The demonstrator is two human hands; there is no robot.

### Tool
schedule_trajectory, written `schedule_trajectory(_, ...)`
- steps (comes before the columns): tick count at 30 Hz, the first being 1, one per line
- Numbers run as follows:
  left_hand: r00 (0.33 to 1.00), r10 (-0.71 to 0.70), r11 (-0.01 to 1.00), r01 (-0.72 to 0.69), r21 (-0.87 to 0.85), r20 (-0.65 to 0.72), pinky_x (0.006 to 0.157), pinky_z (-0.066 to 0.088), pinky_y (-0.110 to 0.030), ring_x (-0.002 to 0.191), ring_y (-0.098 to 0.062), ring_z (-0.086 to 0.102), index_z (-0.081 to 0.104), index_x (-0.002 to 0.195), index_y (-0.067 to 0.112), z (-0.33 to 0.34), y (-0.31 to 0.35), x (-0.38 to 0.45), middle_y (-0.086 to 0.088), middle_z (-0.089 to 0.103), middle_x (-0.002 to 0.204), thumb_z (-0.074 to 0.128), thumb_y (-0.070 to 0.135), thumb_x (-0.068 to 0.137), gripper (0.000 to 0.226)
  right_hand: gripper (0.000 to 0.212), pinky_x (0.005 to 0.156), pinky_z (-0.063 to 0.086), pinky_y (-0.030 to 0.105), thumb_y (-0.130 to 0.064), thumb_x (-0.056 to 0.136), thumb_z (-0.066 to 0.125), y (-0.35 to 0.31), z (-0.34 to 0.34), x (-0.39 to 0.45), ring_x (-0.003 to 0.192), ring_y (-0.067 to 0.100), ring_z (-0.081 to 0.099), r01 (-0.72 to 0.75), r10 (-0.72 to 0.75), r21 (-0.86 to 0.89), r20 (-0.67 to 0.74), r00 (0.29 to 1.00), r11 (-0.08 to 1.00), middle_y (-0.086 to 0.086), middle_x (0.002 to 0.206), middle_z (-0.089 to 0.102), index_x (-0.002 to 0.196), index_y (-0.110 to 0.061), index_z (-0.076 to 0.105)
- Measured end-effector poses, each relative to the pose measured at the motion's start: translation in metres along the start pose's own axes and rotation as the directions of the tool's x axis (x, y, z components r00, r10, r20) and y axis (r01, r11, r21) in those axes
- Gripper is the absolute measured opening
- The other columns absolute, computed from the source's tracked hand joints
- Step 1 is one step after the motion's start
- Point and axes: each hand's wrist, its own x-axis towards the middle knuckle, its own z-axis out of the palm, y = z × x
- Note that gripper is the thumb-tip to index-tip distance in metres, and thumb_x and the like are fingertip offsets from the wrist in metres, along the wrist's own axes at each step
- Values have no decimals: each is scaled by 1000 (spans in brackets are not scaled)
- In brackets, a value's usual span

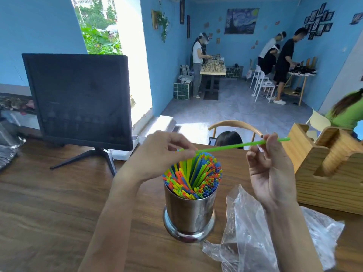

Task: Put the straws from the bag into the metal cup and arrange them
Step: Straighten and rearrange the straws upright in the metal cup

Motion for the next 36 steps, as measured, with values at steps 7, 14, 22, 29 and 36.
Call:
schedule_trajectory(7,995,-14,998,20,61,-101,79,48,-18,88,4,63,76,101,38,13,0,19,18,73,97,65,34,96,13,34,68,57,26,-21,91,67,14,7,-12,73,21,73,457,-388,-371,247,888,809,1,82,76,123,-32,60)
schedule_trajectory(14,997,-76,954,67,291,20,75,44,-18,92,-4,63,78,104,29,30,-19,49,12,73,98,64,39,95,19,5,68,57,37,-30,92,75,45,2,-19,78,12,71,591,-365,-645,465,806,485,-11,85,73,93,-26,73)
schedule_trajectory(22,997,-73,977,70,199,11,68,45,-17,83,4,65,78,86,30,27,-23,53,14,74,87,72,42,90,14,46,78,48,23,-50,102,45,48,-2,-14,92,14,69,376,-190,-715,329,925,590,-9,86,75,78,-29,78)
schedule_trajectory(29,867,204,941,-302,-153,-455,68,48,-17,76,-1,63,74,92,32,13,15,37,16,75,85,66,27,98,11,37,99,44,21,-52,100,46,43,2,-12,120,3,61,305,-122,-680,304,945,666,-19,119,71,119,-30,69)
schedule_trajectory(36,742,259,739,-565,-368,-618,66,55,-24,70,-13,68,66,100,17,4,46,11,5,76,88,54,13,103,13,26,97,47,31,-46,101,57,37,4,-12,109,8,67,317,-29,-634,421,907,705,-10,108,75,125,-39,63)
